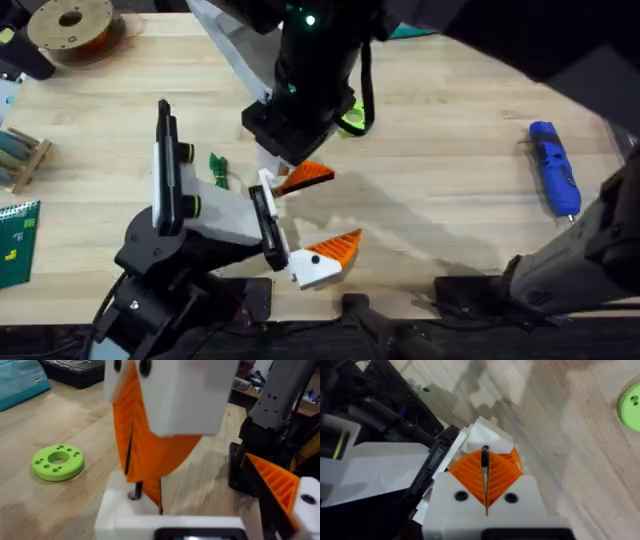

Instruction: Pick up the gripper from the table and insert it into the empty holder that is missing its gripper. Then pick up a screw, insert it into the mounting hole, and use the screwdriver to tighten it. Finally, clean up the table by picking up the vegetable and placing it into the bucket.

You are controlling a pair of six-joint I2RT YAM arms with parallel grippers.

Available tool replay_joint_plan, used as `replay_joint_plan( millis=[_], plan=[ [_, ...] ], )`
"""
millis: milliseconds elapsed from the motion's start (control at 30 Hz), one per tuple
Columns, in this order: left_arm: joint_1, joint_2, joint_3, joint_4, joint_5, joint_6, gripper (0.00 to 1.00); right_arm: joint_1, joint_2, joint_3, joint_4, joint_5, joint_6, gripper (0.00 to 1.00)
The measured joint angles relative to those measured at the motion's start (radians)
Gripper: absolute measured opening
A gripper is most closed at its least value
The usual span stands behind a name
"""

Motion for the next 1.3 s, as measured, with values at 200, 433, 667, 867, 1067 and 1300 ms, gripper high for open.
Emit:
replay_joint_plan(
  millis=[200, 433, 667, 867, 1067, 1300],
  plan=[
    [0.000, 0.000, 0.000, 0.000, 0.000, 0.000, 0.987, 0.000, -0.005, 0.000, 0.000, 0.000, 0.000, 0.006],
    [0.000, 0.000, 0.000, 0.000, 0.000, 0.000, 0.987, 0.000, -0.005, 0.000, 0.001, 0.000, -0.004, 0.006],
    [0.000, 0.000, 0.000, 0.000, 0.000, 0.000, 0.987, 0.000, -0.005, -0.003, 0.007, 0.000, -0.007, 0.006],
    [0.000, 0.000, 0.000, -0.001, 0.000, -0.008, 0.987, 0.000, -0.005, -0.038, 0.016, -0.001, -0.008, 0.006],
    [0.000, 0.000, 0.000, -0.001, 0.000, -0.011, 0.987, 0.000, -0.005, -0.039, 0.019, -0.001, -0.008, 0.006],
    [0.000, -0.001, 0.000, 0.000, -0.002, -0.007, 0.987, 0.000, -0.005, -0.044, 0.040, 0.000, -0.008, 0.006]
  ],
)
